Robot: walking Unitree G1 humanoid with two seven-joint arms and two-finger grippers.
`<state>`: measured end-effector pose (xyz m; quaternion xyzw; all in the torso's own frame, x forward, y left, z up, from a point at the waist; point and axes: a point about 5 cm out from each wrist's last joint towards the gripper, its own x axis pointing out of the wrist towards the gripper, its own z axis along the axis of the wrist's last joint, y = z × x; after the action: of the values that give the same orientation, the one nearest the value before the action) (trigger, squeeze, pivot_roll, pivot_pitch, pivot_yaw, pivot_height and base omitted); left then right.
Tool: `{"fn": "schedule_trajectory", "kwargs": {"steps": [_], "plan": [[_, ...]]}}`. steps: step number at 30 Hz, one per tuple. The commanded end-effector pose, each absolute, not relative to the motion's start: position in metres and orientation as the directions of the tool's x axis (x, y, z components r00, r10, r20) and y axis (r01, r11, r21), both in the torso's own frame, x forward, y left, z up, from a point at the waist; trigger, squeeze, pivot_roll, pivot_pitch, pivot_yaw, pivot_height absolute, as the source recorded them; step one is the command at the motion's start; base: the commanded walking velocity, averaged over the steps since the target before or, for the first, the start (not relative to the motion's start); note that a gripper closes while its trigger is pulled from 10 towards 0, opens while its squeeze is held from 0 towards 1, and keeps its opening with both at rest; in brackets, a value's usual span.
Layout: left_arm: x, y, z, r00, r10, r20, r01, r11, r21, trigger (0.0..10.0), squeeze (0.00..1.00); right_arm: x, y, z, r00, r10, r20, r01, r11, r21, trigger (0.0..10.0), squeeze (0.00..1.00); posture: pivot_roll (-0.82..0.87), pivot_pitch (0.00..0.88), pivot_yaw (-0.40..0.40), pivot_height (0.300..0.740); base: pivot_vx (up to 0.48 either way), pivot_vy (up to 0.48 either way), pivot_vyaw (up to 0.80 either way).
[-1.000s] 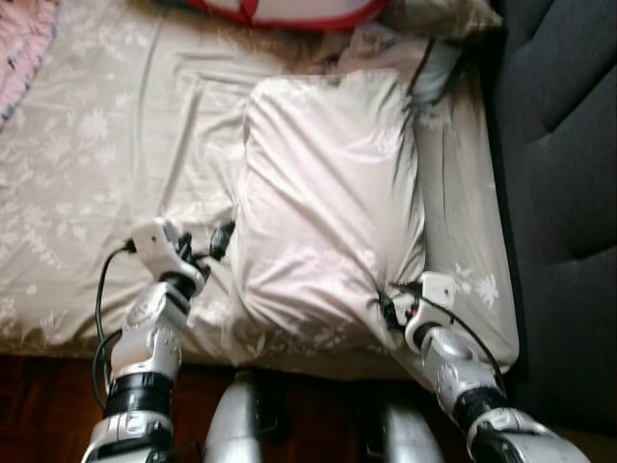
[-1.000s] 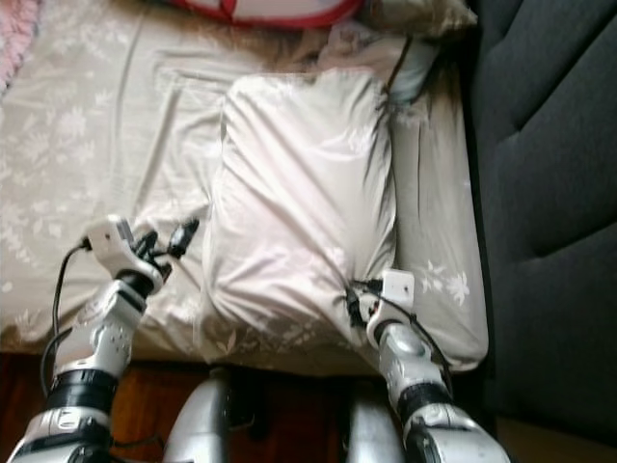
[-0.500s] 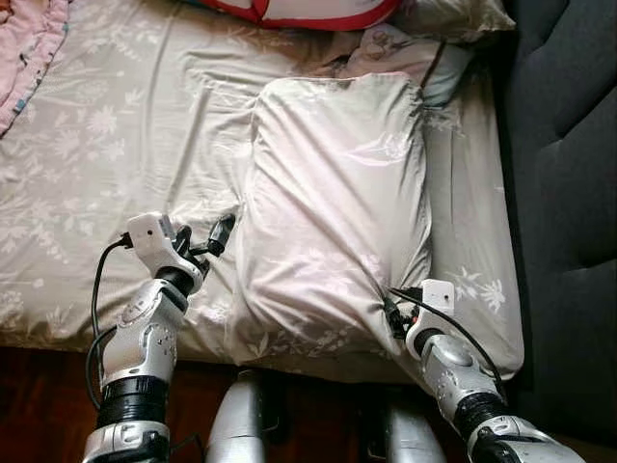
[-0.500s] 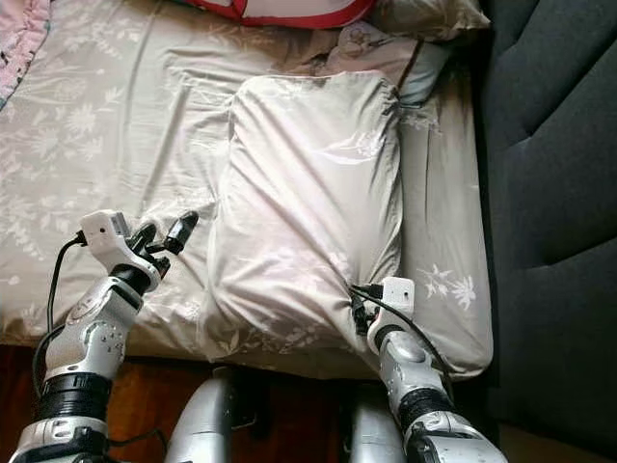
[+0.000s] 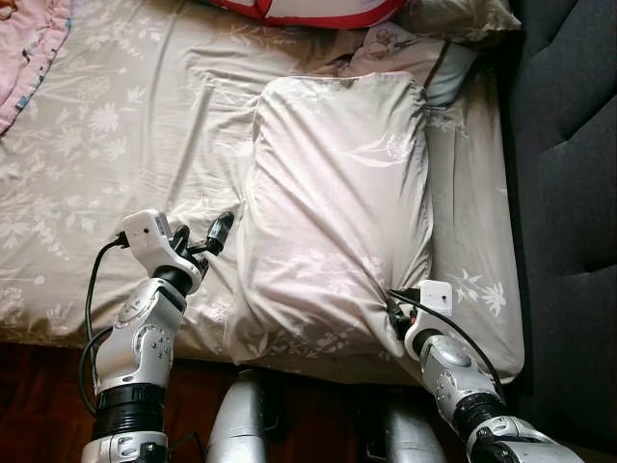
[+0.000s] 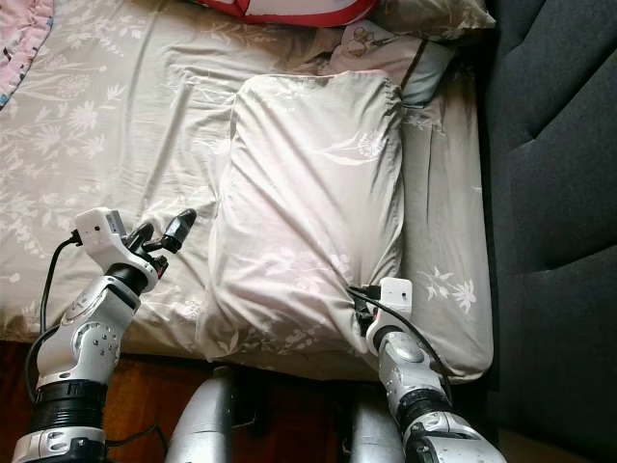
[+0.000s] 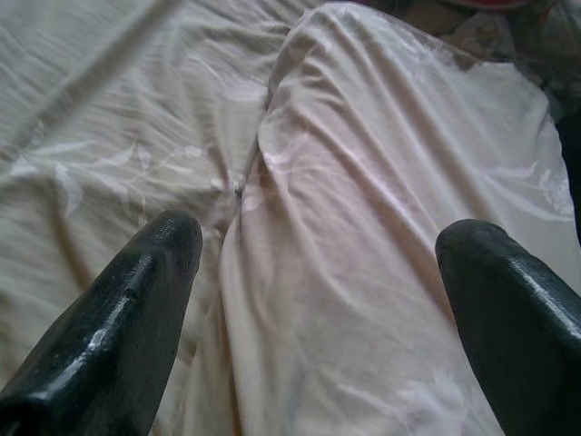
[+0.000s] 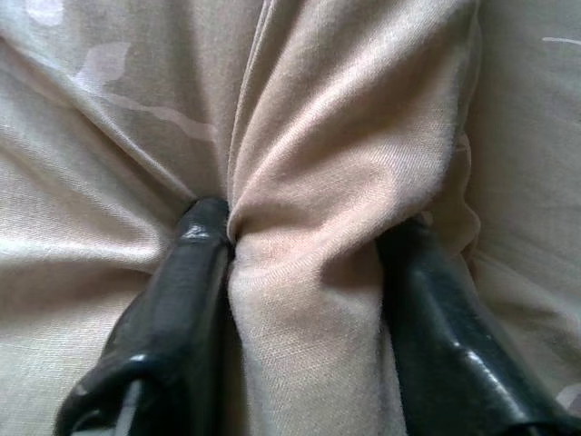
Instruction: Clean up the room
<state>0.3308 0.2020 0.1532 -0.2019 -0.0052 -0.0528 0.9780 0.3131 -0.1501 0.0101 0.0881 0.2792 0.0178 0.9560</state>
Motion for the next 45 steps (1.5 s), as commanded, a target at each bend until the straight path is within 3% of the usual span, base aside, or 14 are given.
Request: {"fn": "schedule_trajectory", "kwargs": {"steps": [1,16,23,32,45], "plan": [[0.326,0.202,0.149,0.995,-0.100,0.009,0.096,0.918,-0.386,10.0,0.00,0.255,-0.137,-0.046,0.652,0.127,-0.747,0.029,0.981,0.191,0.0,0.00,-0.01,0.410,0.065,0.672,0.000,0.000,0.00],[0.331,0.202,0.144,0.995,-0.098,0.000,0.090,0.913,-0.397,10.0,0.00,0.270,-0.144,-0.034,0.690,0.094,-0.718,0.045,0.984,0.172,0.0,0.00,-0.02,0.352,0.057,0.672,0.000,0.000,0.00],[0.324,0.199,0.113,0.990,-0.112,-0.089,0.070,0.922,-0.380,10.0,0.00,0.292,-0.161,-0.014,0.760,0.051,-0.648,0.090,0.979,0.182,0.0,0.00,-0.06,0.294,0.056,0.672,0.000,0.000,0.00],[0.315,0.199,0.092,0.986,-0.098,-0.138,0.038,0.922,-0.384,10.0,0.00,0.296,-0.167,-0.010,0.781,0.028,-0.624,0.110,0.977,0.181,0.0,0.00,-0.07,0.271,0.053,0.672,0.000,0.000,0.00],[0.324,0.208,0.097,0.990,-0.078,-0.121,0.030,0.933,-0.360,10.0,0.00,0.320,-0.248,0.038,0.850,-0.260,-0.458,0.328,0.942,0.074,0.0,0.00,-0.10,0.255,0.058,0.672,0.000,0.000,0.00]]}}
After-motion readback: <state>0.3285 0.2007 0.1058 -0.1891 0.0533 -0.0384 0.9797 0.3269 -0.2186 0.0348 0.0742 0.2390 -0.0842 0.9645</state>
